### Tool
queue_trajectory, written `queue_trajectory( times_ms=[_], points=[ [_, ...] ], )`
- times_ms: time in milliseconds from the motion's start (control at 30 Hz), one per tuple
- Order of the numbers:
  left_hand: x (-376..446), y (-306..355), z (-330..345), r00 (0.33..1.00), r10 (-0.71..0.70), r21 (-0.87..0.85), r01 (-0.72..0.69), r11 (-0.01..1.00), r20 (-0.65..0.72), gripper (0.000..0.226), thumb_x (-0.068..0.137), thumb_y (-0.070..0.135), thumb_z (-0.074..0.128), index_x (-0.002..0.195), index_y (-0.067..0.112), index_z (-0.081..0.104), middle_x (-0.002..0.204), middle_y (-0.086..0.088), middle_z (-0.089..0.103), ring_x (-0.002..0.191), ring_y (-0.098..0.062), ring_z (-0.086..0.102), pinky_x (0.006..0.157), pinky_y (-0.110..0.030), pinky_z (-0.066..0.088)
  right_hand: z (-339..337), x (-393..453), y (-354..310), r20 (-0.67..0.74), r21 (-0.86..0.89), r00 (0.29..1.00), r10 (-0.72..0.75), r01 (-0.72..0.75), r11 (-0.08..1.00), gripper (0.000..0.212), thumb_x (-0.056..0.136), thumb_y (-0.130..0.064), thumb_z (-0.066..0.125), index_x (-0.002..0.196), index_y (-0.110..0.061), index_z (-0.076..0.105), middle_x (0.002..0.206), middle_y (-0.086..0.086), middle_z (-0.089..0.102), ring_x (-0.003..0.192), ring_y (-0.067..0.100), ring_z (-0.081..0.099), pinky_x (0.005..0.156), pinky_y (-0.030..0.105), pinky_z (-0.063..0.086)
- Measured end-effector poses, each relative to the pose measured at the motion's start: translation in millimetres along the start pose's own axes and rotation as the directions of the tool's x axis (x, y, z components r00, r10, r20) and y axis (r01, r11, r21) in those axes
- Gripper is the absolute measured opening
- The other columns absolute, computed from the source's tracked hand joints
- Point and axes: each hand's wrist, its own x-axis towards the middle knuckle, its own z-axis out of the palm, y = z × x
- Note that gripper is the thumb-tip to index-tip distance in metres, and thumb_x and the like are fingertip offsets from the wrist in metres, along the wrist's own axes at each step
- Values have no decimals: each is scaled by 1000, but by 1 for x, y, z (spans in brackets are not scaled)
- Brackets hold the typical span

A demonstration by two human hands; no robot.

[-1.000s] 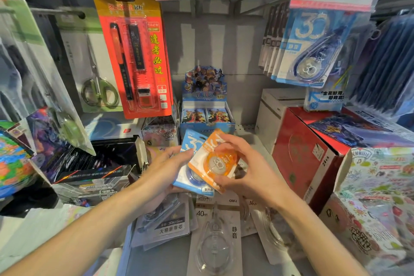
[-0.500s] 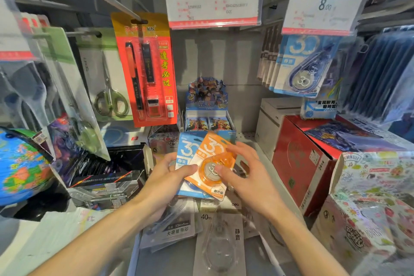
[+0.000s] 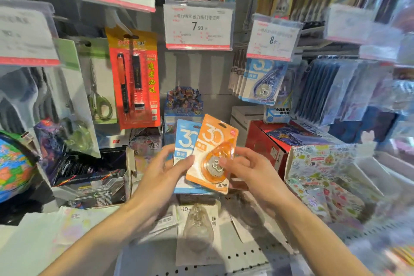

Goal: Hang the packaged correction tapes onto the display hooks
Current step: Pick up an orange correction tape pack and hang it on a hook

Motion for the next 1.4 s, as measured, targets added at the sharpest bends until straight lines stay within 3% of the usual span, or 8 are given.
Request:
queue_trajectory(
  times_ms=[200, 367, 500, 600, 733, 1000, 1200, 1400],
  points=[
    [-9, 21, 41, 994, 109, 26, -109, 994, -2, 25, 97, 12, 62, 122, 19, 62, 104, -4, 81, 101, -22, 77, 100, -43, 52, -43, -10, -28, 42, 30, 993, -106, 105, 994, 36, 88, -14, 77, 122, -16, 66, 108, 33, 72, 79, 18, 76, 67, 28, 58],
    [-18, 33, 100, 981, 193, 72, -191, 979, -14, 21, 99, 10, 58, 119, 14, 61, 95, 3, 82, 80, -12, 77, 67, -24, 59, -103, -14, -42, 122, 22, 973, -196, 195, 981, 41, 85, -20, 79, 124, -20, 66, 112, 34, 69, 84, 18, 75, 75, 34, 62],
    [-20, 33, 158, 977, 204, 74, -199, 977, -66, 23, 99, 9, 58, 121, 12, 62, 95, -1, 82, 81, -17, 75, 68, -31, 61, -165, -11, -49, 188, 23, 950, -251, 251, 968, 45, 84, -22, 79, 127, -16, 66, 107, 33, 70, 95, 30, 77, 81, 34, 64],
    [-21, 36, 200, 968, 225, 119, -212, 970, -106, 22, 99, 11, 58, 119, 18, 65, 95, 5, 82, 79, -7, 76, 61, -19, 56, -207, -8, -54, 217, 67, 941, -261, 252, 965, 46, 78, -27, 79, 122, -20, 68, 106, 27, 72, 93, 30, 77, 87, 46, 64],
    [-22, 44, 234, 951, 249, 164, -220, 962, -182, 22, 98, 14, 61, 117, 23, 68, 113, 3, 78, 97, -16, 76, 88, -40, 56, -241, 0, -58, 252, 119, 930, -266, 243, 963, 39, 88, -11, 74, 126, -14, 65, 92, 22, 69, 82, 25, 73, 79, 40, 63],
    [-33, 47, 250, 944, 276, 273, -222, 936, -180, 31, 94, 10, 65, 122, 20, 62, 113, 2, 78, 101, -18, 76, 84, -30, 61, -262, 6, -59, 331, 106, 895, -300, 280, 954, 59, 76, -26, 87, 130, -24, 62, 99, 15, 79, 88, 28, 78, 76, 33, 61],
    [-33, 62, 233, 893, 397, 406, -289, 867, -212, 31, 95, 13, 66, 124, 24, 62, 114, 7, 78, 105, -15, 74, 97, -44, 55, -267, 0, -70, 293, 38, 869, -398, 405, 913, 49, 86, -9, 78, 129, -26, 61, 91, 8, 79, 84, 24, 79, 68, 26, 61],
    [-31, 83, 223, 865, 469, 523, -322, 789, -175, 34, 96, 22, 67, 124, 38, 57, 109, 24, 75, 98, 1, 73, 79, -21, 56, -278, -4, -84, 264, -104, 820, -507, 547, 831, 55, 88, -14, 77, 134, -35, 56, 107, -2, 78, 94, 18, 79, 76, 37, 66]
  ],
)
